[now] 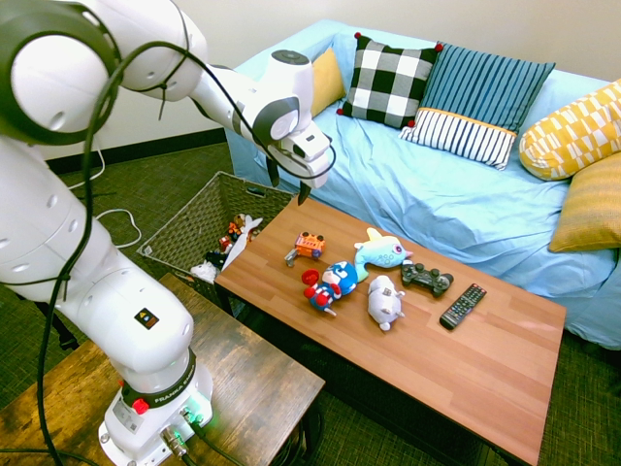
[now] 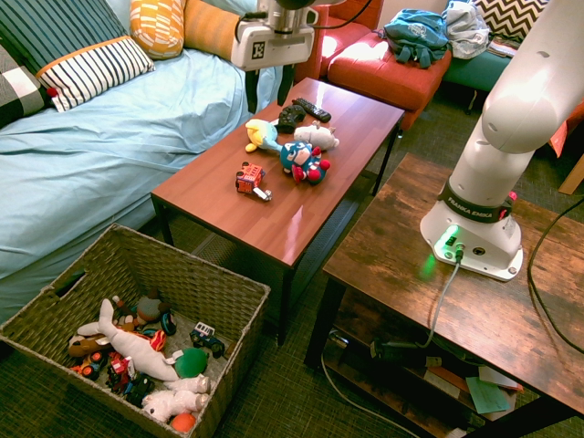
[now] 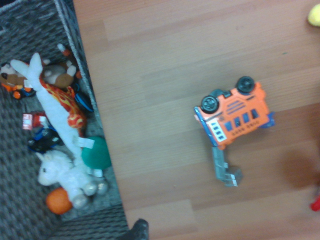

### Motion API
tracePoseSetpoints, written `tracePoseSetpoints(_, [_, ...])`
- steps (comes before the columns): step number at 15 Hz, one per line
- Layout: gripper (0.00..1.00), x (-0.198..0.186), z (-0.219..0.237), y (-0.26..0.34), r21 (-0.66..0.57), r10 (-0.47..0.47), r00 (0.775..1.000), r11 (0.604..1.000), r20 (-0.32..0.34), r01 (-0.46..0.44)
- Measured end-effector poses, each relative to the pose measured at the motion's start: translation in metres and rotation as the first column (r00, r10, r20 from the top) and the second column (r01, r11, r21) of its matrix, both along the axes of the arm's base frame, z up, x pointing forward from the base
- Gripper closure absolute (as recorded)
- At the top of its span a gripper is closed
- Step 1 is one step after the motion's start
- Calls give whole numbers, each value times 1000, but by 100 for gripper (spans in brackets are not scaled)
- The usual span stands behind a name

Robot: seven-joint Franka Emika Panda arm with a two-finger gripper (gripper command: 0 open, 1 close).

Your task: Put the toy car in the basket

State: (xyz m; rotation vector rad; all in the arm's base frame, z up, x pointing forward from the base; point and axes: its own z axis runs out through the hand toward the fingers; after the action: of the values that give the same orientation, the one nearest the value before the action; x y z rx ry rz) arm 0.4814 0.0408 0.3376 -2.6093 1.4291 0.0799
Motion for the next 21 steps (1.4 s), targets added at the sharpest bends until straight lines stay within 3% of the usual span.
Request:
tracePoseSetpoints(4, [0, 52, -80, -5, 172, -135, 975, 971, -175, 165])
tracePoseSetpoints(7, [0, 51, -131, -9, 246, -196, 926, 927, -324, 282])
tracePoseSetpoints(9, [0, 43, -166, -20, 225, -230, 896, 917, -379, 330])
tracePoseSetpoints(12, [0, 52, -201, -32, 173, -289, 883, 912, -369, 371])
tracePoseSetpoints(17, [0, 81, -212, -40, 143, -351, 872, 898, -341, 417])
tracePoseSetpoints(21, [0, 83, -221, -44, 48, -406, 842, 891, -355, 451])
